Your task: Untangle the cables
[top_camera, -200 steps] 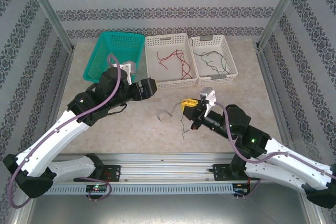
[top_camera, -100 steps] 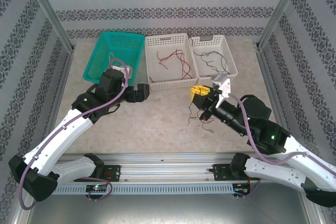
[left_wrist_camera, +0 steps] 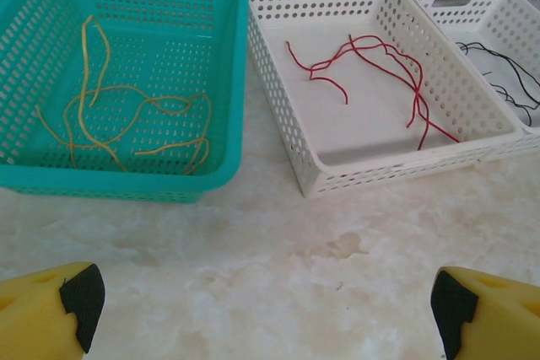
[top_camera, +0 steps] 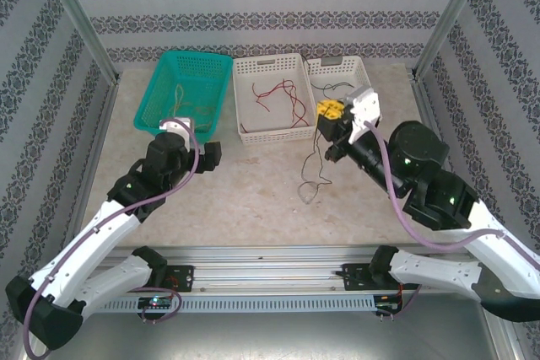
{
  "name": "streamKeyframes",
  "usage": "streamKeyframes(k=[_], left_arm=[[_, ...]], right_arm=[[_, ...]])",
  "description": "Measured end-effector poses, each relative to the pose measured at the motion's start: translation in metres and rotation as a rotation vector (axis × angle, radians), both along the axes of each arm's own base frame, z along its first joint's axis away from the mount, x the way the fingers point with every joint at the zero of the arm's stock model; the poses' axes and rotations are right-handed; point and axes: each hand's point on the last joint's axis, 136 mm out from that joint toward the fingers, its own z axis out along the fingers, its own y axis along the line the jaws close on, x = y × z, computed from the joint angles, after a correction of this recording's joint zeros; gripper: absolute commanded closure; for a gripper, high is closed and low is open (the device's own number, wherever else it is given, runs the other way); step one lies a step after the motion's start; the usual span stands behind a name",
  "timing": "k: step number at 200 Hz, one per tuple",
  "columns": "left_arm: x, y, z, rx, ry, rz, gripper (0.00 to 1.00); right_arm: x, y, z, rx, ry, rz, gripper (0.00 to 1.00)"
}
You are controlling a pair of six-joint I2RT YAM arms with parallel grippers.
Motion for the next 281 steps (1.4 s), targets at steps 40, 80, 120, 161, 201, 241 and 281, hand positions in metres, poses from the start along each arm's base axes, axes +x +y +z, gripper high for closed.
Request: streamKeyframes(k=[40,80,120,161,201,241,281], left_arm=[[0.001,0.005,0.009,-0.002,-0.058,0.021,0.00],[0.004,0.004,0.009,-0.003,-0.068,0.019,0.00],[0.005,0.003,0.008,-0.003,-0.074,0.015,0.00],[0.005,-0.001,0.009,-0.004,-0.076,-0.007,0.00],[0.005,-0.005,0.006,-0.005,-0.065,-0.029,0.00],[0.005,-0.008,0.003,-0.005,-0.054,-0.043,0.00],[0.006,-0.010,0.001,-0.008,-0.047,-0.053,0.00]], right_arm=[[0.031,-0.011,0.035,-0.019,-0.033,-0.097,1.00],[0.095,-0.036,0.041,-0.013,0.031,-0.220,1.00],[0.169,-0.065,0.009,0.016,0.186,-0.306,1.00],[0.214,-0.076,-0.014,0.042,0.275,-0.323,1.00],[0.260,-0.100,-0.028,0.088,0.321,-0.374,1.00],[0.300,-0.106,-0.065,0.083,0.394,-0.400,1.00],[0.330,-0.120,-0.105,0.073,0.469,-0.436,1.00]])
